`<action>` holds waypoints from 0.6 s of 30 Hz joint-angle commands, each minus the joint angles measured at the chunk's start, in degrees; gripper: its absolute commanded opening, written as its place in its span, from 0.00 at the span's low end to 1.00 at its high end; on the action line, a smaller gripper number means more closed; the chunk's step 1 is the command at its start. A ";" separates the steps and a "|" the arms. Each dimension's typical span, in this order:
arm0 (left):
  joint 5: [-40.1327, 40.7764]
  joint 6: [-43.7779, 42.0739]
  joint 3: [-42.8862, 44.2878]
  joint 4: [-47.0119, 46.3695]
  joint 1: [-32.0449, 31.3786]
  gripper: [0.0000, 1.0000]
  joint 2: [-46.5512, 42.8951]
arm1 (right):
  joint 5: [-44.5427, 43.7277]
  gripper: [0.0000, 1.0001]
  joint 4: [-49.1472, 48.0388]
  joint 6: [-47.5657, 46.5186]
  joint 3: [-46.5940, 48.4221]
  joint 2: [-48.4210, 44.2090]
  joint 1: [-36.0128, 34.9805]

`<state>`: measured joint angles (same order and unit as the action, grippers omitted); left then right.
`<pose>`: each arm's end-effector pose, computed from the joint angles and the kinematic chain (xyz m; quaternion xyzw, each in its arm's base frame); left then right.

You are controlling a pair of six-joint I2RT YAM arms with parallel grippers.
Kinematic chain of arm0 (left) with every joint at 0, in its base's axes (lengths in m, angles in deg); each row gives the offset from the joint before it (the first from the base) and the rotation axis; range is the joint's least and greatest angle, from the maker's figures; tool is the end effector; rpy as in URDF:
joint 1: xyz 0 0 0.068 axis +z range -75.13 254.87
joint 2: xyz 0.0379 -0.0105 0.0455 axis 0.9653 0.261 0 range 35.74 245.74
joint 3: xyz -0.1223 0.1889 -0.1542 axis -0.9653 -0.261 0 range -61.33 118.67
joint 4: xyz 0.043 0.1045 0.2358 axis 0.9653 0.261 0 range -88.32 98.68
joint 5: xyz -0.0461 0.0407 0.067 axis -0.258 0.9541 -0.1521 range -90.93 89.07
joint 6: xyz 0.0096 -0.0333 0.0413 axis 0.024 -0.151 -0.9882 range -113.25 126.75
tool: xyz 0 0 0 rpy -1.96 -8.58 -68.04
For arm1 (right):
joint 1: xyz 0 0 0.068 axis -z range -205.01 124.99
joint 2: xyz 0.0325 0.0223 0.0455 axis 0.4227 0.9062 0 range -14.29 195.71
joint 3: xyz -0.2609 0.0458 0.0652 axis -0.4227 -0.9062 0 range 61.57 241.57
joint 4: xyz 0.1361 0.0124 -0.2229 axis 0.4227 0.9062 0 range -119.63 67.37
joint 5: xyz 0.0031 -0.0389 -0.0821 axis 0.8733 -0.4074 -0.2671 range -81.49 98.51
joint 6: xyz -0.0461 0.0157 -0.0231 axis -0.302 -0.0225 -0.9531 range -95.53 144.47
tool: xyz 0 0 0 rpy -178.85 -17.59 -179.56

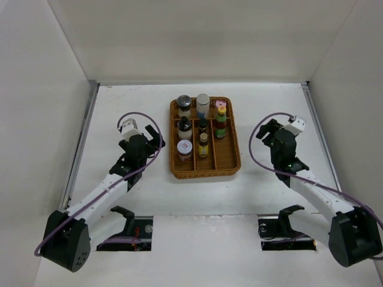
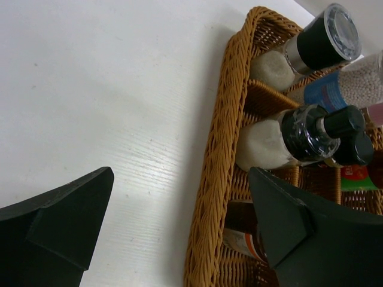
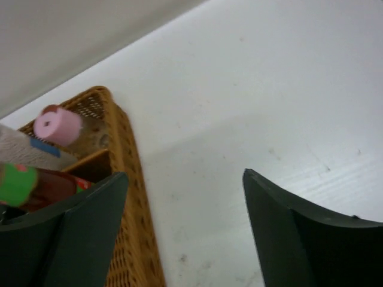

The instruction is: Organize the condiment bottles

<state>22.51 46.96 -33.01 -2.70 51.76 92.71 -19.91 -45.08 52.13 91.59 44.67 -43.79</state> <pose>0.2053 -0.0722 0.2261 -0.2313 0.7969 -0.1336 0.5418 0.2230 0.0580 0.2492 0.2105 0.7472 0.0595 0.6276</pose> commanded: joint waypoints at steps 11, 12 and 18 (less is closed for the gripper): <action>-2.26 0.84 -1.60 -0.19 0.13 1.00 -4.24 | 2.23 0.28 1.64 8.73 0.74 -2.09 3.80; -2.43 0.84 -1.51 -0.01 -0.13 1.00 -4.41 | 2.06 0.35 1.64 8.73 0.74 -2.44 3.80; -2.17 0.40 -0.81 3.41 0.13 1.00 -6.25 | 1.01 0.79 1.64 8.90 -0.84 -5.96 1.17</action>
